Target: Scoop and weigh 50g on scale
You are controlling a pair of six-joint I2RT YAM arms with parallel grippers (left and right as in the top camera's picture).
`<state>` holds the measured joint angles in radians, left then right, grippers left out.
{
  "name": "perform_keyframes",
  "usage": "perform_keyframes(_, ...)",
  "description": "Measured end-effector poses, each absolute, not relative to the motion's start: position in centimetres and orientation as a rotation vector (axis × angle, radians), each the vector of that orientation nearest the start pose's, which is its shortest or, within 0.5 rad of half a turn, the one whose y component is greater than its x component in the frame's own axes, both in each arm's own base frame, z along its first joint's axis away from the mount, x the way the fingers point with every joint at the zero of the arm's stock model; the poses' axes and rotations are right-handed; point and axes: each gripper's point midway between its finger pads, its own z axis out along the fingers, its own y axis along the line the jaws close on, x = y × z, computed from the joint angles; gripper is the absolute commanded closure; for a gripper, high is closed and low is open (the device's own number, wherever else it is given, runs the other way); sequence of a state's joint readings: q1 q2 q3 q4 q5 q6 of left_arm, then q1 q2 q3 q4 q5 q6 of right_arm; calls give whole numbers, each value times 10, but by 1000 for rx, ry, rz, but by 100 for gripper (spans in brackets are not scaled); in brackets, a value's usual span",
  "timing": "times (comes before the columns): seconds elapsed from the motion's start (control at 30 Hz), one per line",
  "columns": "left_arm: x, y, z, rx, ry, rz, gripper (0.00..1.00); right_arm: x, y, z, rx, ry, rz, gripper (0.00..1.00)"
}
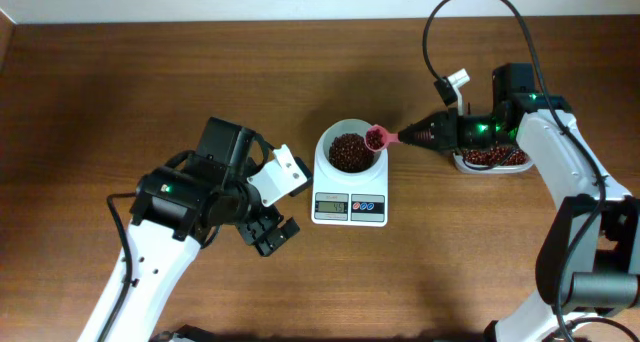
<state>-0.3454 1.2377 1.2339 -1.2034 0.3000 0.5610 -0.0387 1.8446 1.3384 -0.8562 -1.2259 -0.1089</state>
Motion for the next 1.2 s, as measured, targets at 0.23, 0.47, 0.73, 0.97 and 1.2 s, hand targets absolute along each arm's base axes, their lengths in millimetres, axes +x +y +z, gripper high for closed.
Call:
perform_keyframes(0.23, 231, -137, 199, 1263, 2419, -356, 1, 370, 164, 166, -363, 2369, 1566, 96)
perform_keyframes(0.47, 231, -137, 199, 1262, 2419, -356, 1, 379, 176, 158, -466, 2362, 1448, 96)
perform_keyframes(0.73, 231, -137, 199, 1263, 2419, -356, 1, 386, 180, 138, -557, 2419, 1231, 96)
perform_keyframes(0.97, 231, -137, 199, 1263, 2419, -356, 1, 386, 182, 142, -559, 2399, 1257, 96)
perform_keyframes(1.2, 231, -137, 199, 1263, 2419, -356, 1, 391, 175, 132, -478, 2475, 1182, 96)
